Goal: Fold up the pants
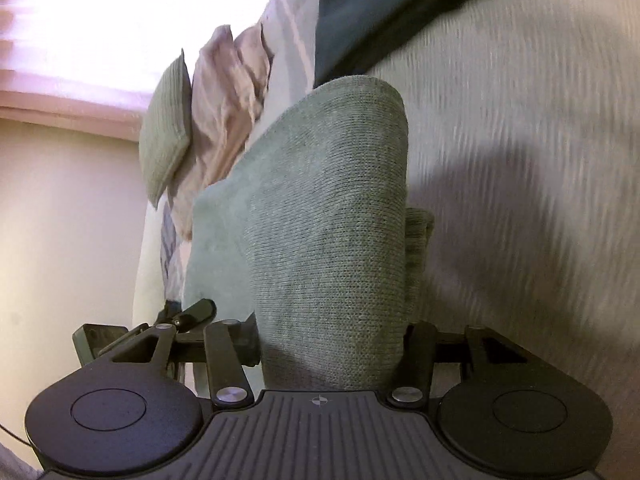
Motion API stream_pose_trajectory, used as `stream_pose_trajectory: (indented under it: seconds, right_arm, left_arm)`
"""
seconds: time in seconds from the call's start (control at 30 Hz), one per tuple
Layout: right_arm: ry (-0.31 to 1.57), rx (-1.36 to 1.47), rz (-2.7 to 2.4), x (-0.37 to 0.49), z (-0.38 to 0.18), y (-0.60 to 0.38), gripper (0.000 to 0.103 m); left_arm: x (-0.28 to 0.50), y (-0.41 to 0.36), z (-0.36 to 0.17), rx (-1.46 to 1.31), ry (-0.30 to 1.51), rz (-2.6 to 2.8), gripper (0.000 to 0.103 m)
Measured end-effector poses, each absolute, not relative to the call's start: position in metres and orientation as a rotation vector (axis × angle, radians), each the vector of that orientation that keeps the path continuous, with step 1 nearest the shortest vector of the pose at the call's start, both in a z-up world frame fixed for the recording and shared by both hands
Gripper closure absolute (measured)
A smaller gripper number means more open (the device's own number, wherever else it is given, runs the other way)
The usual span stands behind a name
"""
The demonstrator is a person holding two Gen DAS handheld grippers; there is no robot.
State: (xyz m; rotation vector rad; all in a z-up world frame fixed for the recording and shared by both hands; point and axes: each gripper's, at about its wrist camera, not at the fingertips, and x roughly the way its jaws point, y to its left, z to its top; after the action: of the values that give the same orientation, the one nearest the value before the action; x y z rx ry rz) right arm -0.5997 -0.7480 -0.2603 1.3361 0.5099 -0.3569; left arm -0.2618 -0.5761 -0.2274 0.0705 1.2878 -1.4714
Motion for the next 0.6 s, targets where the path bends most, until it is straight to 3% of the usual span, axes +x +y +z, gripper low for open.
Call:
stream_pose_trajectory:
  seconds: [0.3, 0.6]
  right_arm:
    - [0.43, 1.24, -0.412, -0.611, -0.21, -0.867, 0.055]
    - [0.402, 1.195, -0.441, -0.587, -0.198, -1.001, 0.055]
  left_arm:
    - [-0.292, -0.729, -0.199, 0.04, 1.196, -1.573, 0.07]
    - [-0.295, -0.876, -0.193, 0.061, 1.149, -1.605, 0.07]
